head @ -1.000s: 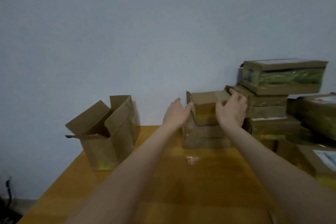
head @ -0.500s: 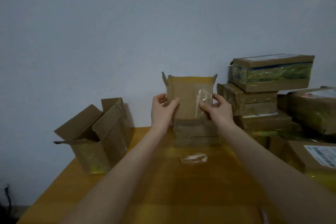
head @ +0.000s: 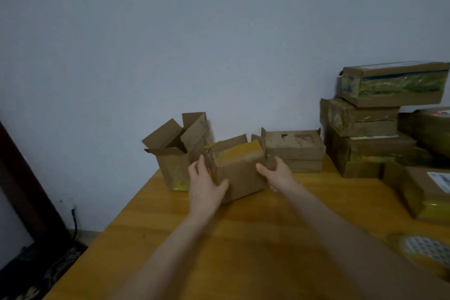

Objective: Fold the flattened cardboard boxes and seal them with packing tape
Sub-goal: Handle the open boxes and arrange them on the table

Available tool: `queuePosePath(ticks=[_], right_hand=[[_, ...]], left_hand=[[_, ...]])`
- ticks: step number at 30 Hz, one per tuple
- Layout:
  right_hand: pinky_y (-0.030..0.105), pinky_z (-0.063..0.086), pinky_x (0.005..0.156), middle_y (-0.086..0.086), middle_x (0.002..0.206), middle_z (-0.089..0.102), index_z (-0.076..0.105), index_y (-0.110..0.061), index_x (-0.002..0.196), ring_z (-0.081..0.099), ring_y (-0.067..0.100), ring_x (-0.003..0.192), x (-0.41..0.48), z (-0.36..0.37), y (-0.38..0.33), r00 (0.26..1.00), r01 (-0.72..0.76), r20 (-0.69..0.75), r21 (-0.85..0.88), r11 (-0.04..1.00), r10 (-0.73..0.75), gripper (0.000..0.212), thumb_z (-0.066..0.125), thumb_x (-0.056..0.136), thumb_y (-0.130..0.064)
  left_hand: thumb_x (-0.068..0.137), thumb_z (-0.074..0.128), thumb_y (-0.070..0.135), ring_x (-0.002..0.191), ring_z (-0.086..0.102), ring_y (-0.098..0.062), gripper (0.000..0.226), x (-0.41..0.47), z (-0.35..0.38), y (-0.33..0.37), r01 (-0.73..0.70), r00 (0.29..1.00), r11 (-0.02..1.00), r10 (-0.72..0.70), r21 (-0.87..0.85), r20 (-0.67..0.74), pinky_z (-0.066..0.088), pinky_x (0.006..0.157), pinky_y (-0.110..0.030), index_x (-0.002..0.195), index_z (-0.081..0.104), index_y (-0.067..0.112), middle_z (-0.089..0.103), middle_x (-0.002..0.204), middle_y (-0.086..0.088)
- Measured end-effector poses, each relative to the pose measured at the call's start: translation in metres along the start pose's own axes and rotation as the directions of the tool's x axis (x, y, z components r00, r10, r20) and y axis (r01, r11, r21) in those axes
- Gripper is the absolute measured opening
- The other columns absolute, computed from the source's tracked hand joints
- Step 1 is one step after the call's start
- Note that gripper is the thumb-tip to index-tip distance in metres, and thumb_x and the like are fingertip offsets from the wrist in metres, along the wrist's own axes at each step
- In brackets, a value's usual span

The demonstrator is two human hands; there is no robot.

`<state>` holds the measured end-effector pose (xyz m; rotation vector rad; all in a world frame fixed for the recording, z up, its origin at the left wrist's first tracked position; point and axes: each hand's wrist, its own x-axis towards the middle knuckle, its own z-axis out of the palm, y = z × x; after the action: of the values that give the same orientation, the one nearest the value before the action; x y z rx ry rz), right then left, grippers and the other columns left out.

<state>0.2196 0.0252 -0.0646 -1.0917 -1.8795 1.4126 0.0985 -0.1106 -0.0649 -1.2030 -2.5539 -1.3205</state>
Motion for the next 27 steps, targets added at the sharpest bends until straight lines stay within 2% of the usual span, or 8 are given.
queuePosePath(ticks=[5,9,13,16,20,23,25,27], right_hand=[[0.047,0.04,0.106,0.009,0.142,0.046,0.035,-0.012,0.144,0.046,0.028,0.129,0.004,-0.002,-0.007,1.0,-0.016,0.003,0.01,1.0,0.016,0.069,0.063,0.088,-0.038],[0.047,0.042,0.105,0.006,0.138,0.049,0.038,-0.013,0.141,0.048,0.027,0.126,0.003,0.013,-0.004,0.995,-0.066,0.072,0.069,0.995,0.061,0.06,0.061,0.09,-0.035],[0.049,0.041,0.106,0.004,0.14,0.048,0.034,-0.022,0.144,0.046,0.027,0.128,0.009,0.023,-0.009,0.994,-0.07,0.099,0.183,0.981,0.052,0.055,0.056,0.094,-0.023],[0.049,0.038,0.108,0.007,0.143,0.046,0.032,-0.021,0.146,0.044,0.028,0.13,0.015,0.03,-0.012,0.988,-0.044,0.154,0.127,0.991,0.025,0.049,0.046,0.099,-0.022],[0.045,0.033,0.111,0.007,0.151,0.034,0.025,-0.016,0.15,0.035,0.027,0.137,0.027,0.025,-0.009,1.0,-0.001,0.023,0.0,1.0,0.001,0.055,0.047,0.099,-0.022],[0.041,0.039,0.107,0.004,0.149,0.037,0.028,-0.015,0.148,0.039,0.025,0.135,0.034,0.005,-0.002,0.995,0.057,-0.074,-0.077,0.995,-0.062,0.057,0.052,0.096,-0.02],[0.04,0.042,0.105,0.006,0.148,0.039,0.031,-0.015,0.146,0.041,0.026,0.132,0.042,-0.017,0.004,0.979,0.041,-0.191,-0.158,0.987,-0.071,0.058,0.056,0.094,-0.021],[0.044,0.042,0.104,0.009,0.148,0.036,0.032,-0.015,0.146,0.041,0.028,0.132,0.054,-0.046,0.009,0.938,-0.013,-0.339,-0.234,0.972,-0.069,0.06,0.058,0.092,-0.023]], left_hand=[[0.078,0.07,0.046,0.147,0.005,-0.021,0.108,0.044,-0.027,0.014,-0.452,0.89,0.708,0.312,0.543,0.333,0.004,0.119,-0.034,0.152,0.0,0.011,0.007,0.16,-0.007],[0.084,0.064,0.039,0.126,0.049,-0.019,0.062,0.062,-0.031,0.02,-0.592,0.8,0.48,0.253,0.647,0.544,0.008,0.12,-0.042,0.137,0.042,0.016,0.058,0.128,-0.004],[0.09,0.055,0.036,0.099,0.063,-0.013,0.043,0.055,-0.024,0.02,-0.608,0.794,0.528,0.396,0.593,0.461,0.023,0.117,-0.039,0.129,0.045,0.024,0.069,0.099,0.005],[0.096,0.045,0.042,0.079,0.063,-0.012,0.034,0.049,-0.007,0.018,-0.6,0.788,0.496,0.5,0.628,0.358,0.048,0.078,-0.026,0.126,0.043,0.026,0.066,0.089,0.007],[0.099,0.04,0.036,0.065,0.052,-0.013,0.032,0.067,0.014,0.023,-0.496,0.857,0.542,0.433,0.678,0.281,0.033,0.048,-0.023,0.129,0.041,0.025,0.062,0.09,0.004],[0.099,0.043,0.025,0.066,0.051,-0.015,0.033,0.084,0.025,0.023,-0.441,0.895,0.562,0.334,0.7,0.296,0.039,0.054,-0.025,0.131,0.039,0.024,0.057,0.088,0.004],[0.096,0.047,0.021,0.093,0.059,-0.02,0.041,0.096,0.032,0.02,-0.377,0.925,0.581,0.269,0.721,0.267,0.048,0.086,-0.036,0.135,0.038,0.02,0.06,0.105,-0.001],[0.092,0.053,0.021,0.127,0.045,-0.028,0.052,0.103,0.041,0.026,-0.356,0.912,0.565,0.384,0.744,0.145,0.033,0.111,-0.045,0.14,0.037,0.013,0.051,0.133,-0.012]])
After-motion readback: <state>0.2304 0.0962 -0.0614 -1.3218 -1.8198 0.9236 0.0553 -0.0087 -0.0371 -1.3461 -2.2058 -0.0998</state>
